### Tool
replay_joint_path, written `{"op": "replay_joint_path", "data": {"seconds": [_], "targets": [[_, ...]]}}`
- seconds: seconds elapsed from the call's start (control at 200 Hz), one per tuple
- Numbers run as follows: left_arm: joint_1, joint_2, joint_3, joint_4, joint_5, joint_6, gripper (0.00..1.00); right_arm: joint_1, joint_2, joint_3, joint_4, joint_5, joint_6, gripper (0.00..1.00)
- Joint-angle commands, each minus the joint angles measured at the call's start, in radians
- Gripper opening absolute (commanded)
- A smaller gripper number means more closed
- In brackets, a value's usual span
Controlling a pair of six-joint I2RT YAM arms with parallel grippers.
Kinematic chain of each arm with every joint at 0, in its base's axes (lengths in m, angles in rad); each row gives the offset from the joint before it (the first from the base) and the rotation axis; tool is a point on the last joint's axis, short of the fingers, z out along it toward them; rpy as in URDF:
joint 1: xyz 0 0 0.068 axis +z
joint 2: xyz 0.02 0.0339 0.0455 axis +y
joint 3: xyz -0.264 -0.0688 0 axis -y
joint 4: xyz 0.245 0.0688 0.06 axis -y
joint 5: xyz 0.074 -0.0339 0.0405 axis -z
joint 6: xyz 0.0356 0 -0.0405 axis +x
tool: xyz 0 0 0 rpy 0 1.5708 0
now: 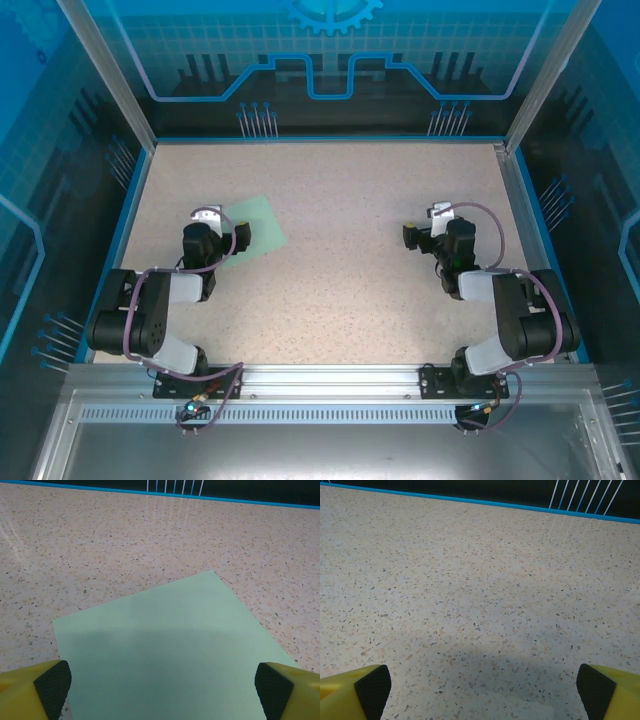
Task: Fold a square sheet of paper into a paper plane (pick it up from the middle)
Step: Move the square sheet of paper to the center of the table.
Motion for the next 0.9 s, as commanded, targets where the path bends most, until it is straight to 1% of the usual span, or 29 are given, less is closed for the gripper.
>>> {"op": "replay_joint_path", "data": {"seconds": [0.0, 0.895], "targets": [[-0.007, 0.005, 0.026, -0.002, 0.015, 0.019, 0.98, -0.018, 0.007, 0.019, -0.005, -0.013, -0.009, 0.99], [-0.007, 0.001, 0.024, -0.001, 0.009, 0.018, 0.99, -0.016, -0.002, 0.023, -0.015, -0.022, -0.018, 1.0]]}}
